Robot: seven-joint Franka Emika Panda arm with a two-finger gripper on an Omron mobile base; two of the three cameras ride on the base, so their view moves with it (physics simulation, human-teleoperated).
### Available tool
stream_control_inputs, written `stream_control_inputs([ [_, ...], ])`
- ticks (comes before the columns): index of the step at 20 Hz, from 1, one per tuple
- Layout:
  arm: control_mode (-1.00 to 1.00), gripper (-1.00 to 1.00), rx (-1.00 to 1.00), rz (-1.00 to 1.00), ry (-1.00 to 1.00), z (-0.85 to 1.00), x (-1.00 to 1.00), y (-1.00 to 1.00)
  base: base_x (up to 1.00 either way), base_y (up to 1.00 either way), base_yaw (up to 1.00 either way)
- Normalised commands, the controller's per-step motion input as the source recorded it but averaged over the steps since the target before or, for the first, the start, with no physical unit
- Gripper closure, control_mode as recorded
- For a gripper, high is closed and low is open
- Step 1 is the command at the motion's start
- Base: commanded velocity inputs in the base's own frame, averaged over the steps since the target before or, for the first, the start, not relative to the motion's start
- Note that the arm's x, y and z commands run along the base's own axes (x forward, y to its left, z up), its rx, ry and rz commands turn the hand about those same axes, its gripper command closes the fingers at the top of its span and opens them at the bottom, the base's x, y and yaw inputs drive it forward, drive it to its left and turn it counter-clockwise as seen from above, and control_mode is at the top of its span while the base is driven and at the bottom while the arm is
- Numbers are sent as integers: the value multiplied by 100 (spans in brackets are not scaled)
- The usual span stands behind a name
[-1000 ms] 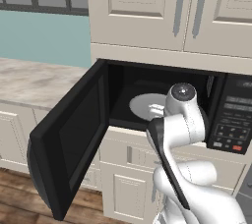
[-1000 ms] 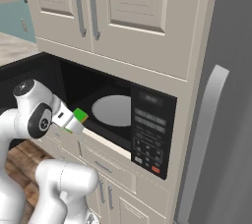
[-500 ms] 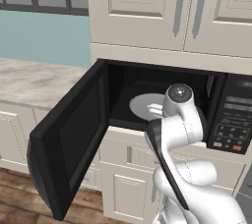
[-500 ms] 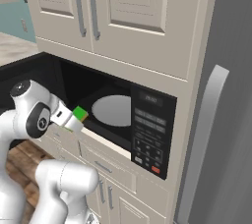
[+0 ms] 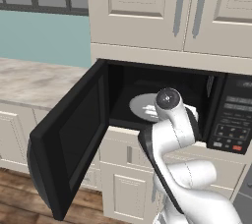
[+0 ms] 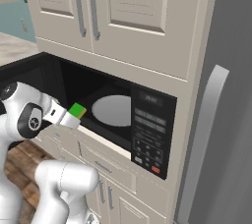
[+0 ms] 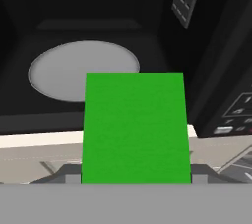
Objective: Place the sponge inside the microwave to prepare for sanitizing.
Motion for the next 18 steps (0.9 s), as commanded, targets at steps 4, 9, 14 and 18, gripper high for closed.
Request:
stream_control_inputs([
  [4,-100,100,-3,0,-19,0,0,0,0,0,0],
  [9,-100,100,0,0,-16,0,1,0,0,0,0],
  [14,-100,100,0,0,-8,-17,0,-1,0,0,0],
  [18,-100,100,-3,0,-1,-12,14,-10,0,0,0],
])
